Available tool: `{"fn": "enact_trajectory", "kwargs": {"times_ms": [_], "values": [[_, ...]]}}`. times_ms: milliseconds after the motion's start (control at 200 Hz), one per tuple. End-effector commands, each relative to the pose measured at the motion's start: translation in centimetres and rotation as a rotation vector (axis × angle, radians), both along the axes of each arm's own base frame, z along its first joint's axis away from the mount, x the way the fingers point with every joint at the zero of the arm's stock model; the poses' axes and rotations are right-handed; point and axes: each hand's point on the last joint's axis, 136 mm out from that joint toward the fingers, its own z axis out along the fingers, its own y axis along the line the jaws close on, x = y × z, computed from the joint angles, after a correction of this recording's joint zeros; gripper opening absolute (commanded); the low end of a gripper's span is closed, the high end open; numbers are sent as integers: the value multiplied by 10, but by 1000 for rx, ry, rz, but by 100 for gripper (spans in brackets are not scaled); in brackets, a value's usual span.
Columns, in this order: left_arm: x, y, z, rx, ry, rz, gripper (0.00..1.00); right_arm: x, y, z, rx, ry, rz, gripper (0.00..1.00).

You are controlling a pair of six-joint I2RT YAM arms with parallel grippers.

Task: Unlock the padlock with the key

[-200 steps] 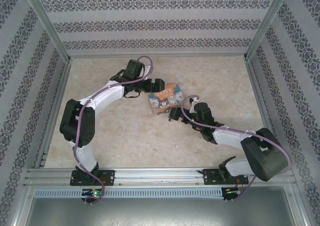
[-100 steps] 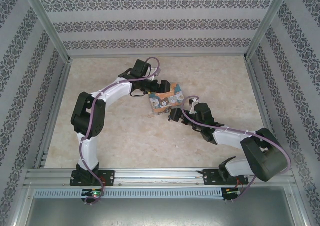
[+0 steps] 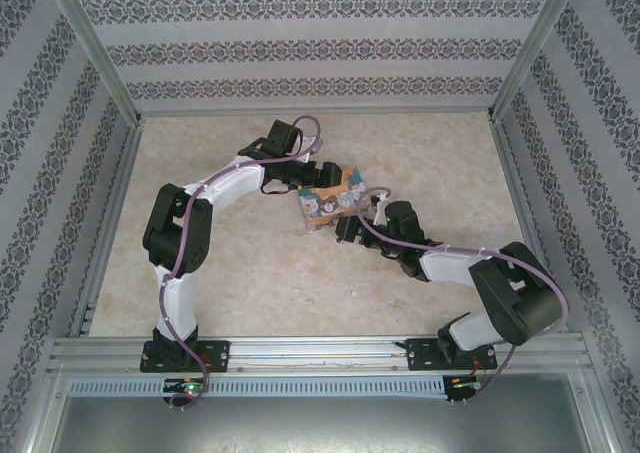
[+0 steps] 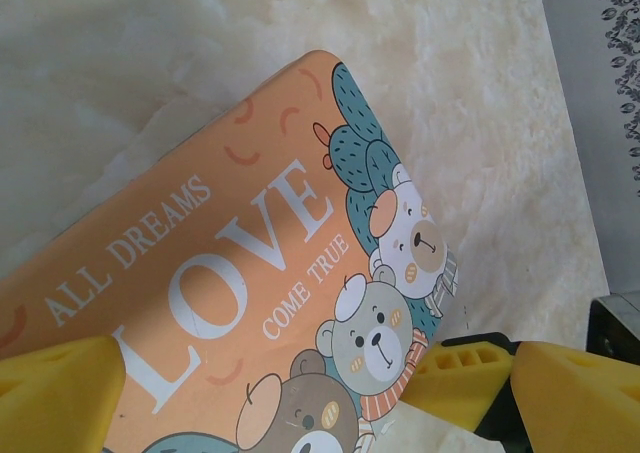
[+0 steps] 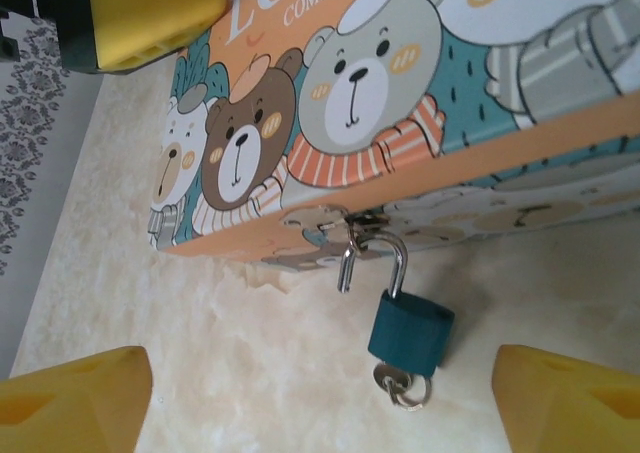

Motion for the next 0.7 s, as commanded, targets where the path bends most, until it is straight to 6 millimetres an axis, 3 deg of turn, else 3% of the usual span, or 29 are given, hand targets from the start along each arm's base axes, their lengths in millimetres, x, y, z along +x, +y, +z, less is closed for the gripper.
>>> {"fn": "enact_trajectory", "kwargs": {"times_ms": [0, 695], "values": [[-25, 6, -31, 56, 113, -15, 99, 13, 10, 14, 37, -69, 41, 84], [-28, 7, -30, 55, 126, -2, 99, 34, 30, -2, 93, -98, 161, 73]]}}
